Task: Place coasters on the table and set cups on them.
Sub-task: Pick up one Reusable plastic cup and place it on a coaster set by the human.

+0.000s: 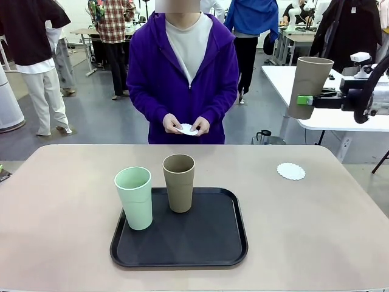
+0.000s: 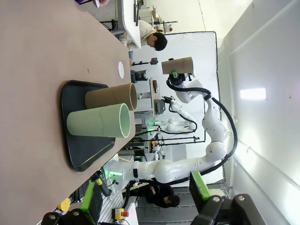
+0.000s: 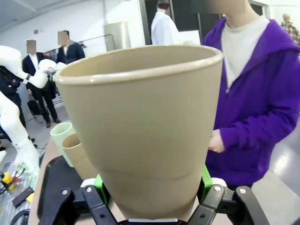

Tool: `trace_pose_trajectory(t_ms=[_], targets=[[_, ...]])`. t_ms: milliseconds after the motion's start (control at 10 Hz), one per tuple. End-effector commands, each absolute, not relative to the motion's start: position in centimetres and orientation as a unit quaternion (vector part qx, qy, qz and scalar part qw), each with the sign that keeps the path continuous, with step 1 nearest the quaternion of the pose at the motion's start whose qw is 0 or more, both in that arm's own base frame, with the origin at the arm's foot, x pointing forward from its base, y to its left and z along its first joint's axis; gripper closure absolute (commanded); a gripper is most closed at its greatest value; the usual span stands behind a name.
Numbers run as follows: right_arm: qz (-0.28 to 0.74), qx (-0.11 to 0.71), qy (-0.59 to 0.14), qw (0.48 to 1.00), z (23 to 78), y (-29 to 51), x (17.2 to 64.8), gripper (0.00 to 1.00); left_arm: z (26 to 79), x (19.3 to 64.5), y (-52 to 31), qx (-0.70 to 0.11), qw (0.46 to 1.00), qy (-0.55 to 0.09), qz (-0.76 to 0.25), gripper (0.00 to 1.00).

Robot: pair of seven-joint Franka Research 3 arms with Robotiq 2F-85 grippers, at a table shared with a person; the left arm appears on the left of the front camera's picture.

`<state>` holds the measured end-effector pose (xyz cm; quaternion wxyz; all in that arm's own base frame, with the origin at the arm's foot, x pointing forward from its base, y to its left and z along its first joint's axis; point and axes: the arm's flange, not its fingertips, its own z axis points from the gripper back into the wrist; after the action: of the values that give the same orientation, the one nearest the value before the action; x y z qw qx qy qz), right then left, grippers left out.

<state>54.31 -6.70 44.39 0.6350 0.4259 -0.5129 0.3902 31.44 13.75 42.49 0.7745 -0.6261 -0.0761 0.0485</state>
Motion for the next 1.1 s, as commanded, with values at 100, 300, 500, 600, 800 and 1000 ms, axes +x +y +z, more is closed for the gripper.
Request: trace_pose_trajectory(t_ms=[100, 300, 500, 600, 800, 1000], targets=[[0.371, 0.399, -0.530, 0.650, 44.6, -9.4, 55.4, 0.17, 42.6, 31.5, 13.7, -0.630, 0.771, -0.081, 0.048, 0.00], [0.357, 0.391, -0.529, 0.663, 44.1, -10.5, 56.0, 0.17, 42.6, 31.5, 13.7, -0.630, 0.771, -0.081, 0.048, 0.00], [0.368, 0.394, -0.526, 0.658, 44.1, -10.6, 55.0, 0.17, 42.6, 31.5, 13.7, -0.630, 0.771, -0.081, 0.048, 0.00], [0.368, 0.394, -0.526, 0.658, 44.1, -10.6, 55.0, 0.17, 42.6, 31.5, 13.7, -0.630, 0.771, -0.081, 0.048, 0.00], [0.368, 0.394, -0.526, 0.658, 44.1, -10.6, 55.0, 0.17, 42.6, 31.5, 13.7, -0.630, 0.771, -0.081, 0.048, 0.00], [0.368, 0.394, -0.526, 0.658, 44.1, -10.6, 55.0, 0.17, 42.6, 31.5, 13.7, -0.630, 0.771, -0.081, 0.048, 0.00]])
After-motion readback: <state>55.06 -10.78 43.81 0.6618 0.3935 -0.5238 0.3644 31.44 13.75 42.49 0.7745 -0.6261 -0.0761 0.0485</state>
